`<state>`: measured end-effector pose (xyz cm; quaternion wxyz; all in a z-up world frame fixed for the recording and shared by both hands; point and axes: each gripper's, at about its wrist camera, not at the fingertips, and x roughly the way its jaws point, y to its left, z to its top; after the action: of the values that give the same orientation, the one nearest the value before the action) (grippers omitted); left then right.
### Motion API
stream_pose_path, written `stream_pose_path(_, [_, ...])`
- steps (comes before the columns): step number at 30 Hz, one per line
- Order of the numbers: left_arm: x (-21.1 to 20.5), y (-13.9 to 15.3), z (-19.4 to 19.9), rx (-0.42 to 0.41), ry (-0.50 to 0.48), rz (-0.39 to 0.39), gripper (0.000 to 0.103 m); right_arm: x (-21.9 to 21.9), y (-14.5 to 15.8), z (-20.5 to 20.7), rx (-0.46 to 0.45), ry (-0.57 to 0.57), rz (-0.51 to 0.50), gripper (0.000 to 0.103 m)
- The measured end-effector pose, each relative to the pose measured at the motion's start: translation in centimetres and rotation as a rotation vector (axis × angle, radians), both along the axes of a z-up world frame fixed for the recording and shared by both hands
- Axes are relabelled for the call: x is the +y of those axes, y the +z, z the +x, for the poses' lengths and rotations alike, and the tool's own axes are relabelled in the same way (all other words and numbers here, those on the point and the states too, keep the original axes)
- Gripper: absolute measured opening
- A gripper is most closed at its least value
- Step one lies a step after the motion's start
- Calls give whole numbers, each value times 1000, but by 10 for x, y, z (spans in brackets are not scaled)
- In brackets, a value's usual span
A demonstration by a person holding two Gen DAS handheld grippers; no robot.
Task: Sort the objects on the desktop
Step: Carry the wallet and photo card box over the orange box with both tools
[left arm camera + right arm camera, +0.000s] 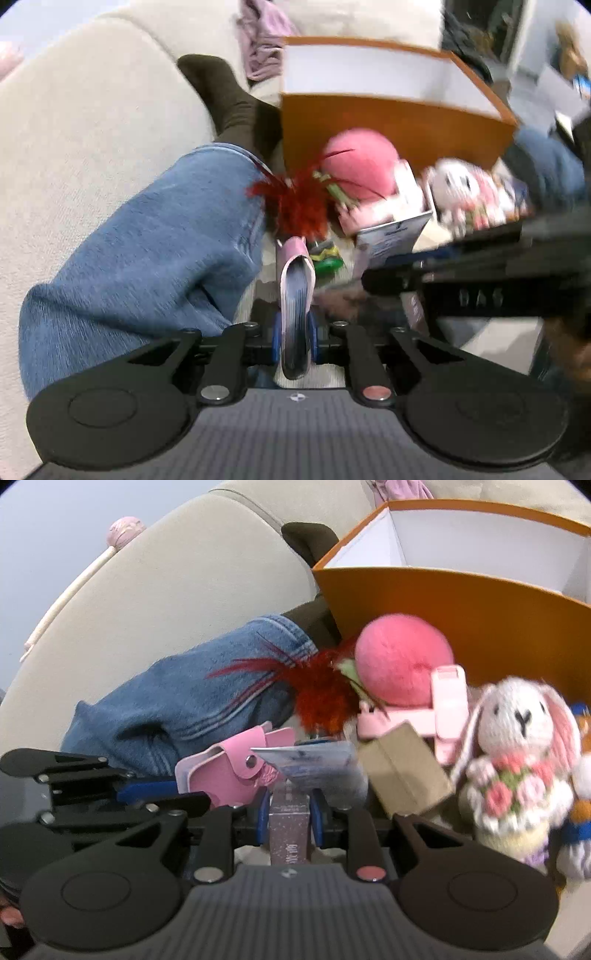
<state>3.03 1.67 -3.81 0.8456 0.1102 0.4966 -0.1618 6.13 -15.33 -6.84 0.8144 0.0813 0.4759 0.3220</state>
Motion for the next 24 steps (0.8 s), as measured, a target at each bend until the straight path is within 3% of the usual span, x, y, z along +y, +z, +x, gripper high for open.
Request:
stream_pose_path(4, [9,1,22,-3,80,-93,17,11,-3,15,-23,-15,-7,24])
stream_pose_path(12, [-20,-19,10,-165,5,58,22,7,-12,12,-21,-50,-36,32])
stream_pose_path(18, [-21,-28,13,-134,19,24,21,1,-16,4,3,-55,-35,33])
stream_pose_path(24, [-16,-23,10,-140,49,3,19,-7,-18,4,67,-57,29,25])
